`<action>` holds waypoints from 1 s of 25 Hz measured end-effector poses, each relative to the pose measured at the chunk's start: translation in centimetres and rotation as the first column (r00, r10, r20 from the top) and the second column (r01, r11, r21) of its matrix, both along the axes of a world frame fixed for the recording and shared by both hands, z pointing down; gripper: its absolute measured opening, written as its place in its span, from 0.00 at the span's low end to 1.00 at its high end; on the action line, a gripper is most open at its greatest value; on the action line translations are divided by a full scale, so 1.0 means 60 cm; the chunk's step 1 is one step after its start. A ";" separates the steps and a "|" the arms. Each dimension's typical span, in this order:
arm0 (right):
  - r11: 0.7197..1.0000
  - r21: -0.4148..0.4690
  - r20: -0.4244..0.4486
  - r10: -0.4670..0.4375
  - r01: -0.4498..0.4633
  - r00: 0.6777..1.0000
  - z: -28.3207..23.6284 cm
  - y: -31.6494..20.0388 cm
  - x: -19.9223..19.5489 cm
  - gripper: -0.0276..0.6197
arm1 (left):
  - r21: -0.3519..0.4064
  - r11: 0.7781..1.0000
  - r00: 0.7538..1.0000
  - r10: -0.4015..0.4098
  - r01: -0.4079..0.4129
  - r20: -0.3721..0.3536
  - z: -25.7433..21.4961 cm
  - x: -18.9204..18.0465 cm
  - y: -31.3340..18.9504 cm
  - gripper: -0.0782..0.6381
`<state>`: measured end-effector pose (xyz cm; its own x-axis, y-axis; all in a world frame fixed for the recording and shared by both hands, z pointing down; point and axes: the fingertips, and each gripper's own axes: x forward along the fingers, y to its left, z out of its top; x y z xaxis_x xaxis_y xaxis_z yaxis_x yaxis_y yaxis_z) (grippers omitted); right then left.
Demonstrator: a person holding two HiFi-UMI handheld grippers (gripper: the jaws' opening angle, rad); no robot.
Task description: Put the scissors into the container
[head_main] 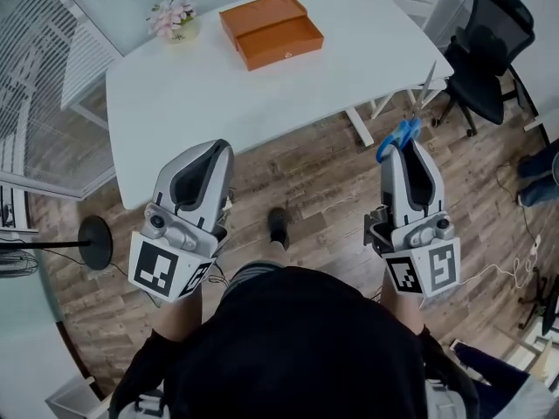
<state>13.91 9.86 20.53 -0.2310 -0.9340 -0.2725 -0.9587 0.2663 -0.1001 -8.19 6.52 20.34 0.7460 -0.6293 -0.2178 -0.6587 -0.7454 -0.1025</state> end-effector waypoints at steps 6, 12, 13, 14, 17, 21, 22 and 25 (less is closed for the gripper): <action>1.000 -0.010 -0.003 0.008 -0.008 1.000 -0.003 -0.068 -0.001 0.18 | -0.011 1.000 1.000 0.013 -0.013 -0.002 -0.001 0.002 -0.069 0.13; 1.000 -0.017 -0.006 0.008 -0.008 1.000 -0.006 -0.136 -0.010 0.18 | -0.020 1.000 1.000 0.019 -0.019 -0.005 -0.002 -0.005 -0.135 0.13; 1.000 -0.017 -0.007 0.008 -0.008 1.000 -0.007 -0.146 -0.011 0.18 | -0.020 1.000 1.000 0.020 -0.020 -0.005 -0.002 -0.006 -0.145 0.13; 1.000 -0.015 -0.007 0.008 -0.008 1.000 -0.008 -0.157 -0.011 0.18 | -0.020 1.000 1.000 0.021 -0.021 -0.005 -0.002 -0.006 -0.155 0.13; 1.000 -0.013 -0.006 0.008 -0.009 1.000 -0.010 -0.187 -0.015 0.18 | -0.019 1.000 1.000 0.023 -0.023 -0.002 -0.004 -0.010 -0.184 0.13; 1.000 -0.018 -0.007 0.011 -0.011 1.000 -0.007 -0.222 -0.020 0.18 | -0.021 0.999 1.000 0.028 -0.028 -0.003 -0.004 -0.014 -0.222 0.13; 1.000 -0.020 -0.007 0.012 -0.012 1.000 -0.006 -0.231 -0.021 0.18 | -0.021 0.999 0.999 0.031 -0.032 -0.003 -0.003 -0.014 -0.232 0.13; 1.000 -0.023 -0.009 0.020 -0.020 1.000 -0.002 -0.255 -0.025 0.18 | -0.021 0.999 0.999 0.045 -0.045 -0.005 0.000 -0.015 -0.260 0.13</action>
